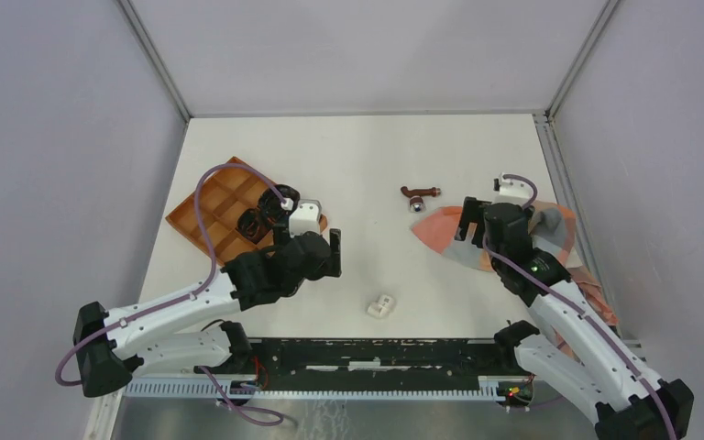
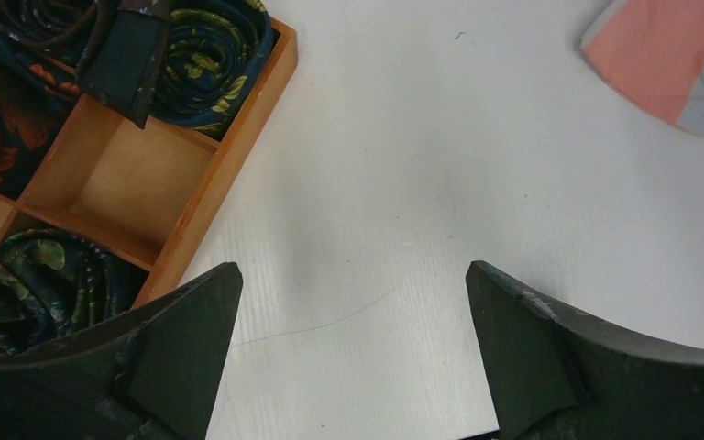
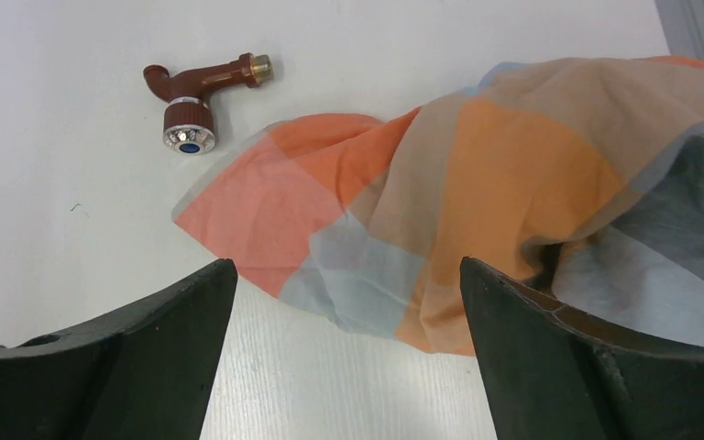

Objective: Install the water faucets

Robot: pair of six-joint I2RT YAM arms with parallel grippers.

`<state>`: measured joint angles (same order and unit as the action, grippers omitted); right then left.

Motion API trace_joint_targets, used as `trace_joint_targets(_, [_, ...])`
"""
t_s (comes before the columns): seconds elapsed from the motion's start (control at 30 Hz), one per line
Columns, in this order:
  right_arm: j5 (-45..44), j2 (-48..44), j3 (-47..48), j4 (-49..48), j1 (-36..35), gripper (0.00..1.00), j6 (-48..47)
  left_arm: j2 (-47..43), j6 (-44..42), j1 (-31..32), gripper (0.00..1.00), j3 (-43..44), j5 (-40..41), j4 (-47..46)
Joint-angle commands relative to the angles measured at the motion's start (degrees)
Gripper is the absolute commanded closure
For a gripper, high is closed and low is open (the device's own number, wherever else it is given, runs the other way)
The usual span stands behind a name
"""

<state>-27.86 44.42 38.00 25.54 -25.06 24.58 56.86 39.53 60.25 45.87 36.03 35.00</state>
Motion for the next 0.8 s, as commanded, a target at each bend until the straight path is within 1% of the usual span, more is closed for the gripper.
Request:
trace_joint_targets(0.0, [4.1, 2.6, 1.5, -4.8, 0.1, 0.02, -1.3, -0.5, 2.7, 0.1, 0.0, -0.9, -1.1, -5.1])
trace_joint_targets(0.03, [5.6, 3.1, 1.3, -5.4, 0.0, 0.02, -2.2, -0.7, 2.7, 0.1, 0.0, -1.0, -0.7, -5.2])
trace_joint_targets(0.1, [10.7, 3.9, 0.4, -7.4, 0.1, 0.02, -4.7, -1.7, 6.5, 0.1, 0.0, -1.1, 1.7, -3.8])
trace_joint_targets(0.2, [17.9, 4.9, -1.0, -10.6, -0.4, 0.02, -6.3, -3.4, 6.1, -0.2, 0.0, -4.0, -0.6, -7.2])
trace_joint_targets(0.23, [19.1, 5.5, -1.0, -10.7, -1.1, 0.02, -6.3, -3.5, 6.0, -0.3, 0.0, -4.4, -1.4, -7.7])
trace_joint_targets(0.37, [19.3, 7.1, -2.4, -10.3, -6.9, 0.02, -5.3, -2.1, 5.5, -0.6, 0.0, -4.2, -4.2, -7.9])
trace_joint_targets(0.47, [18.5, 7.5, -4.7, -9.9, -13.0, 0.02, -4.0, -1.4, 6.6, -0.8, 0.0, -4.2, -4.5, -8.0])
trace_joint_targets(0.6, [16.2, 8.5, -7.6, -7.7, -21.1, 0.02, -1.0, -3.0, 10.6, -1.2, 0.0, -8.1, -6.7, -13.5])
trace_joint_targets(0.67, [18.2, 8.9, -9.2, -8.3, -24.3, 0.02, -0.1, -2.6, 11.3, -1.7, 0.0, -8.9, -7.2, -14.5])
trace_joint_targets(0.73, [21.8, 9.9, -10.3, -9.7, -27.1, 0.02, -0.6, -1.6, 10.9, -2.5, 0.0, -8.5, -7.9, -14.4])
trace_joint_targets(0.77, [22.1, 10.4, -10.4, -9.8, -28.9, 0.03, -0.6, -1.0, 10.2, -2.8, 0.0, -8.1, -8.5, -14.4])
